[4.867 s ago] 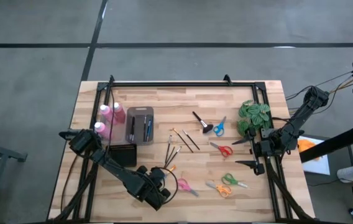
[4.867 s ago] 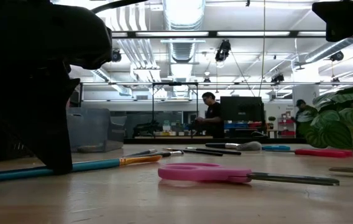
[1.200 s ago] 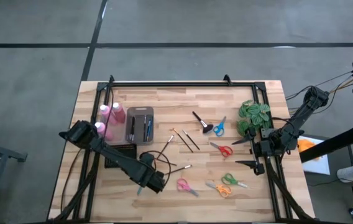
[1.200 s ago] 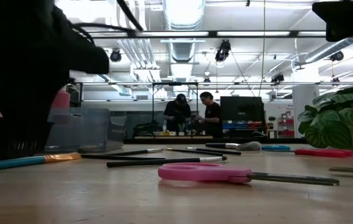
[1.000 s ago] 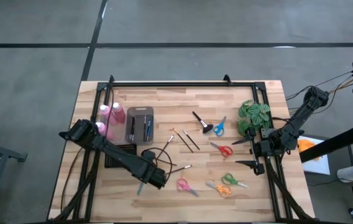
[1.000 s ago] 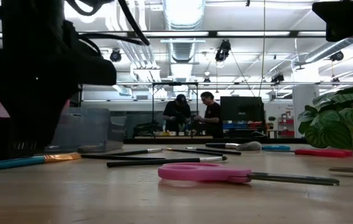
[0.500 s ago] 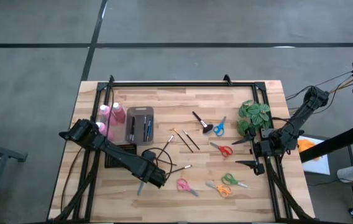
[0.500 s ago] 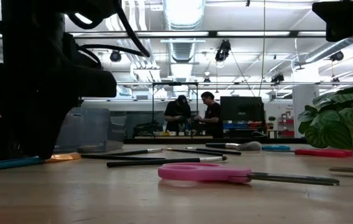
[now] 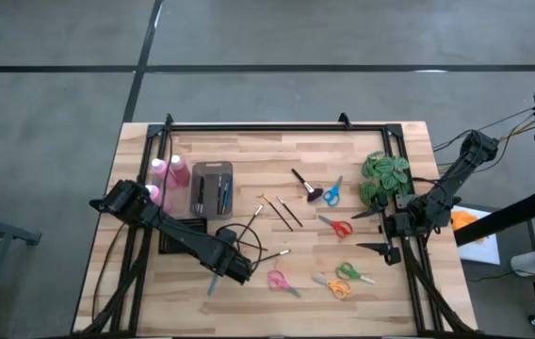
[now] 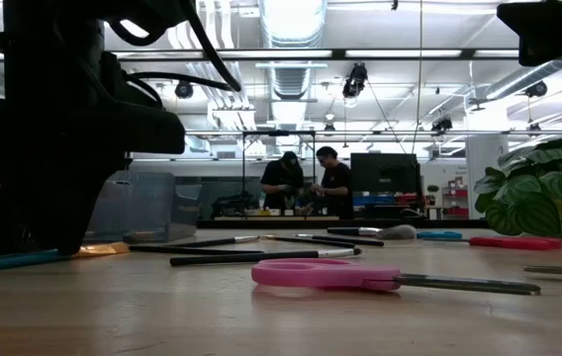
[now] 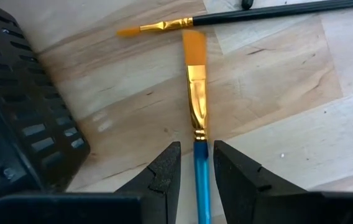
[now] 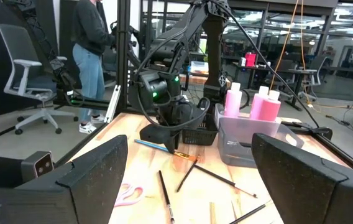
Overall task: Pick & Place Paint Supplies
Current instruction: Put the left blue brush into the black bin, then put the middle gold brush into the black bin
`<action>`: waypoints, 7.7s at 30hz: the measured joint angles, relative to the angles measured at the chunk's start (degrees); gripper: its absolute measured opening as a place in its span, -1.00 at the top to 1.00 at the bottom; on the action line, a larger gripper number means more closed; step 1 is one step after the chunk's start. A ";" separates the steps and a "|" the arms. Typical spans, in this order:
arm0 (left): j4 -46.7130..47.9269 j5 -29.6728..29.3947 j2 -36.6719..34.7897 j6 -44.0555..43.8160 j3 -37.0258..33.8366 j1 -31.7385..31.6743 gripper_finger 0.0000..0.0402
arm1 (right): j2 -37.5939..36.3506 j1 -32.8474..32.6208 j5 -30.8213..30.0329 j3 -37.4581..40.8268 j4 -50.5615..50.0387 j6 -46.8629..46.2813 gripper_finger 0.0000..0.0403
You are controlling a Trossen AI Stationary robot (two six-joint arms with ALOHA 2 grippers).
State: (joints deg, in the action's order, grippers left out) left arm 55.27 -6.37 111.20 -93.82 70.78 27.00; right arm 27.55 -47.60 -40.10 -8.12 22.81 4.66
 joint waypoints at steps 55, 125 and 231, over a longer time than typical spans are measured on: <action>-7.24 0.81 -3.14 0.85 -4.70 -0.15 0.89 | -0.01 0.01 0.00 0.00 -0.02 0.01 -0.69; -0.17 -21.94 -29.33 15.86 -16.93 -32.88 0.89 | 0.02 -0.01 0.00 0.02 -0.02 -0.10 -0.69; -31.00 -16.36 -29.35 73.57 -22.75 -1.38 0.51 | 0.02 0.01 0.00 0.00 -0.02 -0.07 -0.69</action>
State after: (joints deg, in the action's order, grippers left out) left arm 24.27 -22.73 81.84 -20.25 48.03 25.63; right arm 27.57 -47.59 -40.10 -8.12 22.79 4.59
